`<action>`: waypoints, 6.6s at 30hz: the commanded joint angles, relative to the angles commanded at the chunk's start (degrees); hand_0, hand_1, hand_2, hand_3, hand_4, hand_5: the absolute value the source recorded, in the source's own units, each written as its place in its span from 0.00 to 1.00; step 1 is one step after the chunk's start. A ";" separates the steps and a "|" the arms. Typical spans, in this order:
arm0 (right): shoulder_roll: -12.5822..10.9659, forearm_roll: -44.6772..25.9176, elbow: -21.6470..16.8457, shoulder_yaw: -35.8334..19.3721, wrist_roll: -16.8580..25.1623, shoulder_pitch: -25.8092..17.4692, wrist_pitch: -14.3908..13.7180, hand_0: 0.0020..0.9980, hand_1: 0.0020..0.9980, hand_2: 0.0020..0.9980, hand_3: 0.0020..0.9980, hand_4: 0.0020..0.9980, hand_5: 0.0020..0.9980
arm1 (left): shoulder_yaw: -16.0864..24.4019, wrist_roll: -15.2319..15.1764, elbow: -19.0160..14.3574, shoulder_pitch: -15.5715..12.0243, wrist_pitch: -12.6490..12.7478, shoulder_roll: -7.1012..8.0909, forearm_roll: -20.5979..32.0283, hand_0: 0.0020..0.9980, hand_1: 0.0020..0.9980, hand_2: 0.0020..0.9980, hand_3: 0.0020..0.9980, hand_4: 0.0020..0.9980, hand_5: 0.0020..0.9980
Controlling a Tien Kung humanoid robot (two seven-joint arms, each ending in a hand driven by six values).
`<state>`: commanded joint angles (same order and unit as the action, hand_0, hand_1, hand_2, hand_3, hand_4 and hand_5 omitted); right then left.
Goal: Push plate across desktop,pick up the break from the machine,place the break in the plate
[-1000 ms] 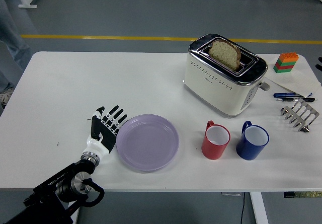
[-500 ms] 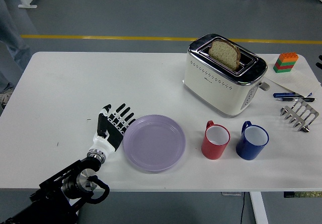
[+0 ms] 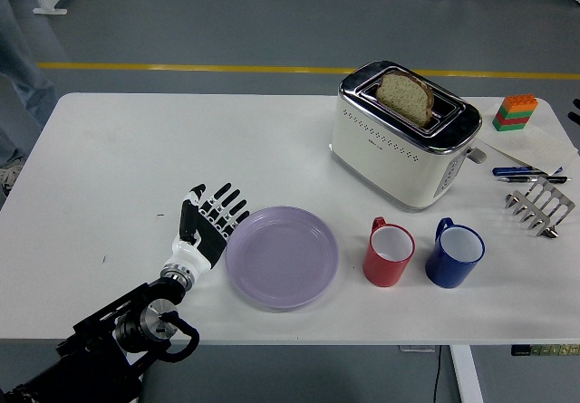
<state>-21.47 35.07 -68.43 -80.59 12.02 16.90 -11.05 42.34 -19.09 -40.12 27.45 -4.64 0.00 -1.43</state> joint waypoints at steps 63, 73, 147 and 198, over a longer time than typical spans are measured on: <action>-5.27 34.39 15.09 14.06 -7.81 20.75 2.00 0.83 0.78 0.78 0.79 0.78 0.23 | 48.53 19.13 -53.72 -36.82 16.00 5.89 -48.66 0.74 0.73 0.73 0.72 0.54 1.00; -2.30 34.80 17.16 19.40 -9.73 26.50 4.76 0.82 0.78 0.78 0.79 0.78 0.24 | 52.72 10.26 -50.14 -36.08 18.97 0.33 -39.40 0.73 0.73 0.73 0.72 0.53 1.00; 18.18 36.57 47.64 57.05 -13.66 47.78 -3.62 0.18 0.32 0.41 0.48 0.70 0.07 | 48.19 9.81 -43.97 -32.78 17.49 0.00 -37.53 0.75 0.73 0.74 0.72 0.53 1.00; 3.29 25.12 6.43 38.48 -17.49 36.90 -2.11 0.03 0.16 0.32 0.44 0.47 0.00 | 48.26 8.97 -44.04 -33.40 17.32 0.00 -34.63 0.75 0.73 0.73 0.71 0.53 1.00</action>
<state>-18.18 60.19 -62.01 -42.11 -5.47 53.80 -13.15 90.60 -10.12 -84.16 -5.95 12.68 0.00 -36.06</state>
